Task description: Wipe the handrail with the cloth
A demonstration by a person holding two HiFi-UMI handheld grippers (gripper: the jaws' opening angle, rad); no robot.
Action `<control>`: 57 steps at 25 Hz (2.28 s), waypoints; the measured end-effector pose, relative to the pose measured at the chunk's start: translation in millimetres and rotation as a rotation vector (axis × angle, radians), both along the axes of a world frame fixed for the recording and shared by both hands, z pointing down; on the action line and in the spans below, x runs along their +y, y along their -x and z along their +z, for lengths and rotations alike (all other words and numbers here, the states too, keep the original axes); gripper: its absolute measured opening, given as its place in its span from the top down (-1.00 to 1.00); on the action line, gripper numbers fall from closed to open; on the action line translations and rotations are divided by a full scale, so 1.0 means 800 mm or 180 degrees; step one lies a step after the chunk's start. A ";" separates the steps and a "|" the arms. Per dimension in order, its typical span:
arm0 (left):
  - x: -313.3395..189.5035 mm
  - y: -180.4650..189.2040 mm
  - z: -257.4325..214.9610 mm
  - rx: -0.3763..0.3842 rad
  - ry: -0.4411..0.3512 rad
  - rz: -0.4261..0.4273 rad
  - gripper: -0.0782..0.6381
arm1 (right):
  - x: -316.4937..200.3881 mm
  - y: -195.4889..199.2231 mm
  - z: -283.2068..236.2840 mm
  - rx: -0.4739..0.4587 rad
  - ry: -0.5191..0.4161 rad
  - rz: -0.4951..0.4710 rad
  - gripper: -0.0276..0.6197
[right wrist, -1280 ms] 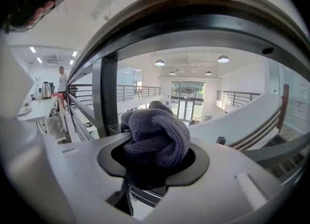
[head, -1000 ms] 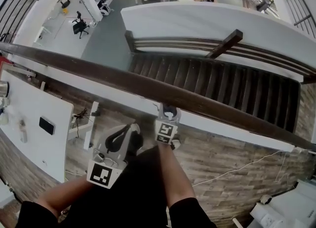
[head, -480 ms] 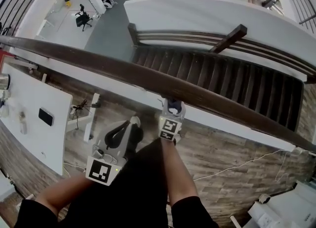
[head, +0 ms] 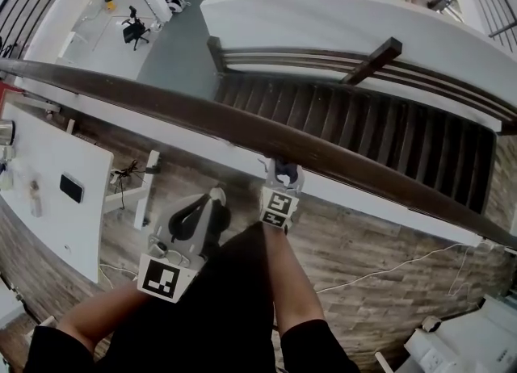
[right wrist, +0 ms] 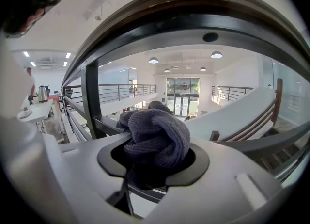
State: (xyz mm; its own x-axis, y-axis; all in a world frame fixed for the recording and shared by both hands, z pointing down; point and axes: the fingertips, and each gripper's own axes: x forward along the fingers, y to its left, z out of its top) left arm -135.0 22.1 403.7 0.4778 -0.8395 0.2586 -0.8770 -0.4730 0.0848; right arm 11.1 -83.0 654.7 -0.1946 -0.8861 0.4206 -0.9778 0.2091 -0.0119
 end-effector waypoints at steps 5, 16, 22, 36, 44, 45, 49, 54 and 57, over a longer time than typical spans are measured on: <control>0.001 -0.010 0.001 0.0009 0.0013 -0.0022 0.78 | 0.002 -0.020 0.000 -0.0022 0.0035 0.0027 0.40; 0.009 -0.027 0.000 0.0028 -0.0004 -0.0090 0.78 | 0.006 -0.048 0.001 -0.0029 0.0074 -0.0002 0.40; 0.011 -0.037 0.001 0.0022 0.0003 -0.0081 0.78 | 0.007 -0.054 0.003 -0.0045 0.0067 -0.0034 0.40; 0.007 -0.066 -0.004 0.0033 -0.0029 -0.0025 0.78 | 0.013 -0.079 0.002 -0.0080 0.0062 -0.0023 0.40; 0.009 -0.080 -0.005 0.0025 -0.0041 0.0030 0.78 | 0.017 -0.108 0.002 -0.0047 0.0029 0.0065 0.40; 0.009 -0.082 -0.005 0.0024 -0.0045 0.0029 0.78 | 0.017 -0.111 0.003 -0.0048 0.0029 0.0078 0.40; 0.012 -0.090 -0.003 0.0025 -0.0031 0.0036 0.78 | 0.019 -0.128 0.003 -0.0030 0.0016 0.0109 0.40; 0.014 -0.099 -0.003 0.0045 -0.0032 0.0014 0.78 | 0.022 -0.144 0.004 -0.0010 0.0017 0.0105 0.39; 0.018 -0.105 -0.003 0.0032 -0.0016 0.0024 0.78 | 0.024 -0.151 0.003 -0.0007 0.0012 0.0110 0.40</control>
State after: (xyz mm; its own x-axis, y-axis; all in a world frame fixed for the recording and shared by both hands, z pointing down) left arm -51.0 36.5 401.5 0.4866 -0.8372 0.2496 -0.8725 -0.4800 0.0912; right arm 132.2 -63.4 656.7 -0.1648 -0.8907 0.4236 -0.9844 0.1751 -0.0148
